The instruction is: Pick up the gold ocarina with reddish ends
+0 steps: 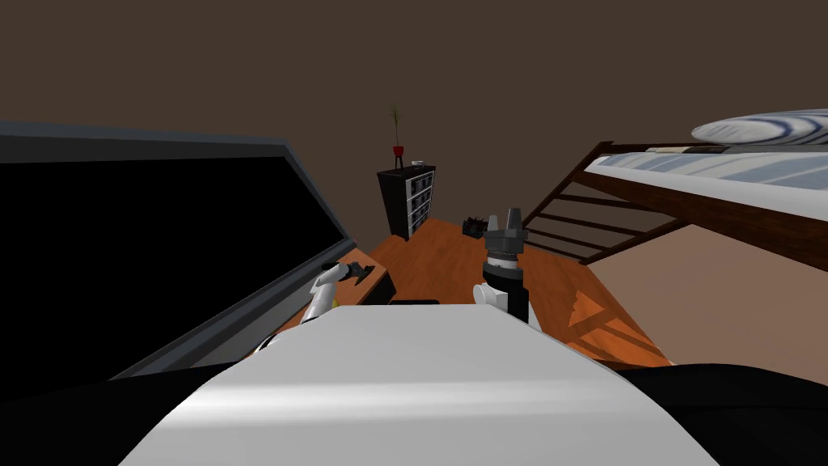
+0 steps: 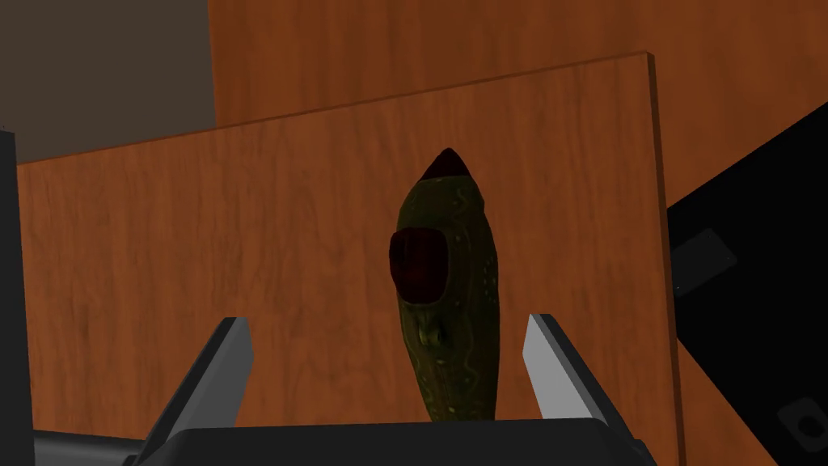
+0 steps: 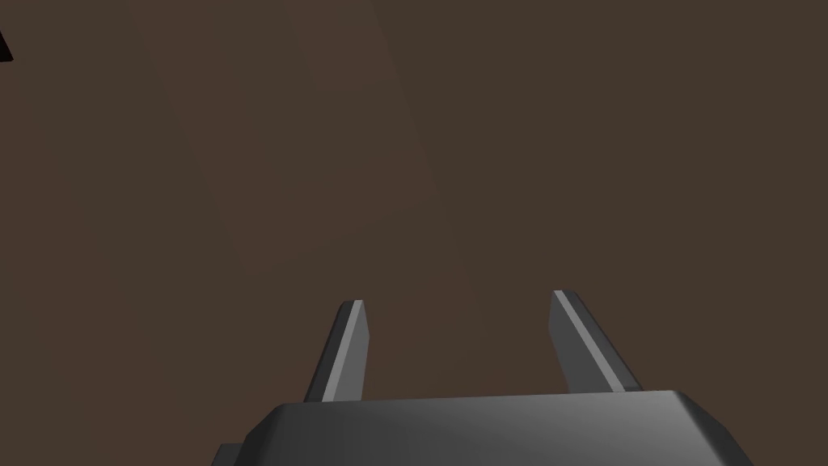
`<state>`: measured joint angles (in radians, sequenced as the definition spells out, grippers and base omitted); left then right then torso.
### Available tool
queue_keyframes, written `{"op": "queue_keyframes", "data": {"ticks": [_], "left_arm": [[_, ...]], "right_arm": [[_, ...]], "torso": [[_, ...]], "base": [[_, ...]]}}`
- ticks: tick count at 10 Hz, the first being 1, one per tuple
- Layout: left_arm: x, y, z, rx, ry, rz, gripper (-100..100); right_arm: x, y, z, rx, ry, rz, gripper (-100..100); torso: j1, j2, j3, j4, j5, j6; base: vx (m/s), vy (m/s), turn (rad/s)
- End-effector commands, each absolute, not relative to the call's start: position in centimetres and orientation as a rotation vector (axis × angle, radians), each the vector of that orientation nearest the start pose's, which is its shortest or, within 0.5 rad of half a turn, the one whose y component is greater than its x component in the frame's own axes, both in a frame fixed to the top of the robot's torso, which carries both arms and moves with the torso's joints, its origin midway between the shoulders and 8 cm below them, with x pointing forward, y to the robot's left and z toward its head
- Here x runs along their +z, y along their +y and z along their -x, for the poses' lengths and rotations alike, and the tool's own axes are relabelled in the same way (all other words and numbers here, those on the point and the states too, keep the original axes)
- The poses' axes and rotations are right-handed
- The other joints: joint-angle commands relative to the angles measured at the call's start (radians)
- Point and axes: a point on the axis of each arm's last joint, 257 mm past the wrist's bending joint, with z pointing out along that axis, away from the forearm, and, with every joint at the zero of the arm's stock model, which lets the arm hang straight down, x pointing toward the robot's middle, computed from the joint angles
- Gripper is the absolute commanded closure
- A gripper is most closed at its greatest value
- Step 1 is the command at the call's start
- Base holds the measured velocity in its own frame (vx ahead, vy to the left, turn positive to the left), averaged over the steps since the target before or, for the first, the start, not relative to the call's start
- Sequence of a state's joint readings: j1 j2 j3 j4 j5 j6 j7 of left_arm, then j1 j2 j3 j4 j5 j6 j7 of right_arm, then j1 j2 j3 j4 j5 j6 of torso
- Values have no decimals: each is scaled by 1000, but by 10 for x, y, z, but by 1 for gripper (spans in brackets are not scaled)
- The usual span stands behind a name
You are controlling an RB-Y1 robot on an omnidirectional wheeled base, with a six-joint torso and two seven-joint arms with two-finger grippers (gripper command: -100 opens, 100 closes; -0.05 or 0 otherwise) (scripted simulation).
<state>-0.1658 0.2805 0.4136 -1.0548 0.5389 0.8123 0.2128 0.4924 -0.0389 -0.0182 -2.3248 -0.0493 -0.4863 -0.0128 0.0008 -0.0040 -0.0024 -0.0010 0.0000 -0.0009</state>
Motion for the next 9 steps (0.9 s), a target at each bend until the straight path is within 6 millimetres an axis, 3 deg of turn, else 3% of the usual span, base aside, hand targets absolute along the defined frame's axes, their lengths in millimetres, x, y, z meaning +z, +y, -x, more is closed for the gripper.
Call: {"op": "queue_keyframes", "data": {"ticks": [1,6,7,8,9], "left_arm": [[-486,414,-420,-769,1014,2669,-100],[-529,412,-354,-578,1006,2881,-100],[-525,413,-364,-598,1005,2864,-100],[-527,413,-362,-594,1007,2867,0],[-531,412,-367,-578,959,2876,-100]], "right_arm": [[45,-284,-336,1342,584,-632,0],[45,-284,-336,1342,584,-632,0],[45,-284,-336,1342,584,-632,0],[45,-284,-336,1342,583,-632,0],[45,-284,-336,1342,583,-632,0]], "torso": [[0,0,0,0,0,0],[1,-3,-2,-1,0,0],[1,-1,-1,0,0,0],[0,2,1,0,0,0],[-1,4,2,1,0,0]], "base": [[65,9,-18],[100,26,-34],[20,8,-1],[0,0,0],[-49,73,-366]]}}
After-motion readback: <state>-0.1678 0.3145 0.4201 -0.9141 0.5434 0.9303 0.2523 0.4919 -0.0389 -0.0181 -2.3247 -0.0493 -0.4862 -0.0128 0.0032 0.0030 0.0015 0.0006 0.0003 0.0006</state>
